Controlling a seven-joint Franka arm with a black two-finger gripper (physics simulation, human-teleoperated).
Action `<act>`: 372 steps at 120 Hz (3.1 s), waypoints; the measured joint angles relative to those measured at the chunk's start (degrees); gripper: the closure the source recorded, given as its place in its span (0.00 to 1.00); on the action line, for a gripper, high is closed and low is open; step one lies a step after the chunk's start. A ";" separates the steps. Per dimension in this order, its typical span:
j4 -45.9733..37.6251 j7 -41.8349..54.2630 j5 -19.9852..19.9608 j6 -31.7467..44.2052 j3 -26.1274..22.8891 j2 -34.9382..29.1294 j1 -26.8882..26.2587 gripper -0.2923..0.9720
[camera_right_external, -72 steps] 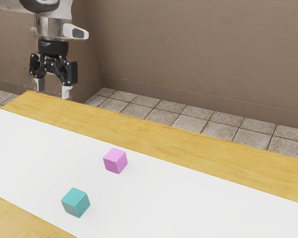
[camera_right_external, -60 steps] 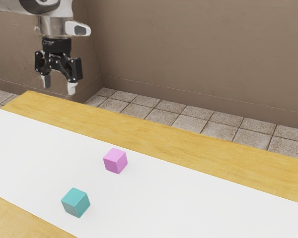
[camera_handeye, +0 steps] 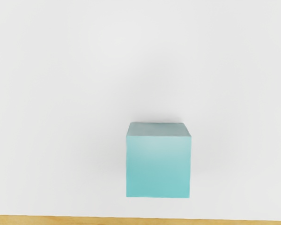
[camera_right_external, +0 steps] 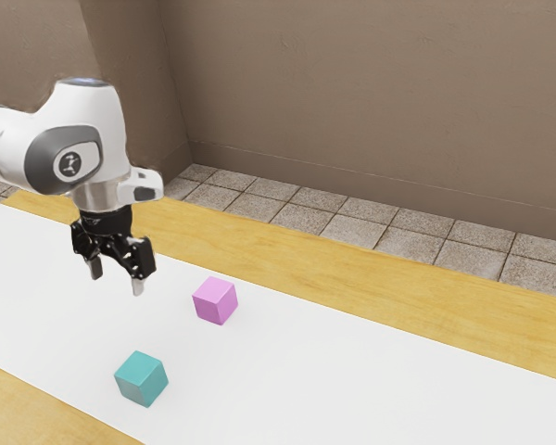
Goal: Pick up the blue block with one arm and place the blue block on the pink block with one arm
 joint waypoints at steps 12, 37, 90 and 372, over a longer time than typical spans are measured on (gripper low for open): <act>-8.72 -0.08 -0.05 8.19 0.00 -0.18 -0.02 0.23; -16.98 -0.19 -0.03 21.00 0.26 0.12 0.01 0.23; -27.74 -0.32 -0.01 36.22 0.13 1.53 -0.02 0.23; 17.68 -2.41 2.42 16.71 -1.46 29.45 0.13 0.55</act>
